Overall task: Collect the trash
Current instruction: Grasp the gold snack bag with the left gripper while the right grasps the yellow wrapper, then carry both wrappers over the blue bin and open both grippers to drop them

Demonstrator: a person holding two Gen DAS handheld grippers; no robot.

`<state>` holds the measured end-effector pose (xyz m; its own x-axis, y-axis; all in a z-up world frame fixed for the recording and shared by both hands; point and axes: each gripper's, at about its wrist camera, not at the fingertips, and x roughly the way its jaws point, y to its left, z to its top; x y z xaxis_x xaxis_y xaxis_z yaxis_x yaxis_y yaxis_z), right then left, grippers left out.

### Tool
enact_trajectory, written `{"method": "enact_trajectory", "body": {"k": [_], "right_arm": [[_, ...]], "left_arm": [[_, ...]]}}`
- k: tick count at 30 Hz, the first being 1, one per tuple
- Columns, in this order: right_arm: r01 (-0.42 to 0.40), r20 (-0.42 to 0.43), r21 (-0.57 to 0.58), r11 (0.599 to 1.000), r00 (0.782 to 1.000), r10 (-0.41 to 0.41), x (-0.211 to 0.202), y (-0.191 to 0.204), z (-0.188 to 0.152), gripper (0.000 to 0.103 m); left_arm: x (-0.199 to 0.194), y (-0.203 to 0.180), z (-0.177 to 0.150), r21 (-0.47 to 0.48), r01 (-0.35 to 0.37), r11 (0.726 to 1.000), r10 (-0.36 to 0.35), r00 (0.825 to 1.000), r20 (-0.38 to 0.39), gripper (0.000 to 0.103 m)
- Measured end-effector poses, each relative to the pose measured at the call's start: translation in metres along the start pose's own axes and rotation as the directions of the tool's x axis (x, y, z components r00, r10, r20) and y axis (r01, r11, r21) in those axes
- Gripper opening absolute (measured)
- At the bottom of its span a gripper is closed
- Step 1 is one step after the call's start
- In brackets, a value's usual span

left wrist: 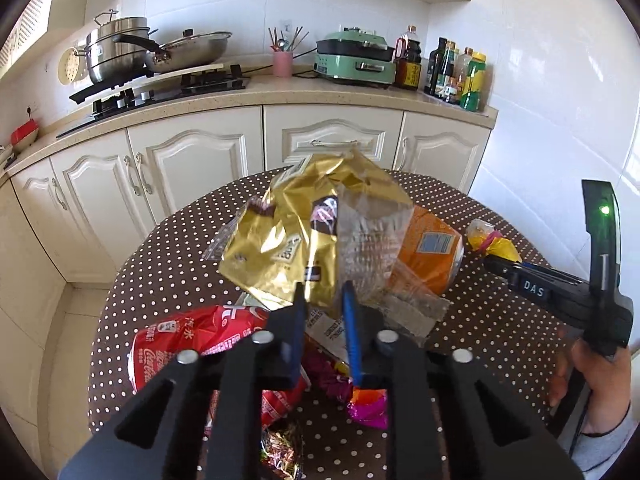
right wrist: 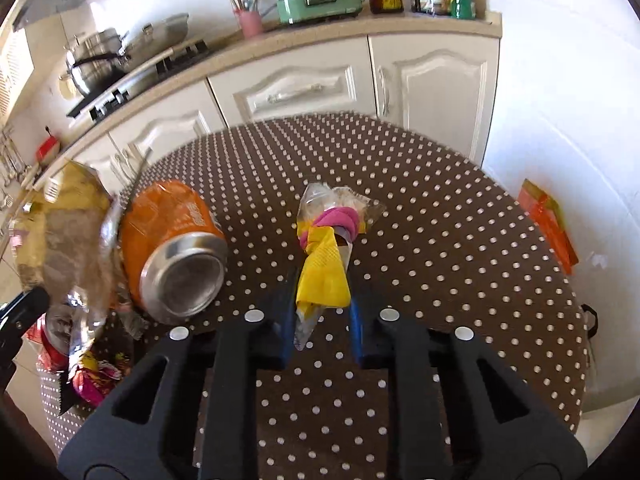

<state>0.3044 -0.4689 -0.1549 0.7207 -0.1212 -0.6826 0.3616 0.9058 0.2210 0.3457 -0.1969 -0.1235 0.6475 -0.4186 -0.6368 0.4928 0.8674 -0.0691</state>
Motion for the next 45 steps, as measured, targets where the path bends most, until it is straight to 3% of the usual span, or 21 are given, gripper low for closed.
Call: {"method": "enact_trajectory", "body": {"k": [14, 22, 32, 39, 45], "right_arm": [[-0.112, 0.153, -0.045, 0.993, 0.981, 0.118, -0.072, 0.032, -0.005, 0.016], [-0.236, 0.163, -0.127, 0.963, 0.953, 0.255, -0.101, 0.094, -0.017, 0.016], [-0.374, 0.126, -0.268, 0.888, 0.900, 0.418, -0.136, 0.195, -0.052, 0.016], [-0.484, 0.011, -0.360, 0.798, 0.853, 0.522, -0.138, 0.283, -0.094, 0.016], [-0.558, -0.153, -0.425, 0.713, 0.820, 0.551, -0.111, 0.368, -0.154, 0.016]], "left_arm": [[-0.054, 0.014, -0.002, -0.097, 0.021, 0.995, -0.008, 0.991, 0.131, 0.006], [-0.096, 0.025, -0.013, -0.128, 0.036, 0.991, -0.011, 0.982, 0.191, 0.006], [-0.169, 0.088, -0.056, -0.239, -0.011, 0.971, 0.074, 0.964, 0.255, 0.006], [-0.216, 0.166, -0.110, -0.376, -0.095, 0.922, 0.191, 0.955, 0.228, 0.005], [-0.224, 0.244, -0.170, -0.513, -0.182, 0.839, 0.279, 0.953, 0.118, 0.005]]}}
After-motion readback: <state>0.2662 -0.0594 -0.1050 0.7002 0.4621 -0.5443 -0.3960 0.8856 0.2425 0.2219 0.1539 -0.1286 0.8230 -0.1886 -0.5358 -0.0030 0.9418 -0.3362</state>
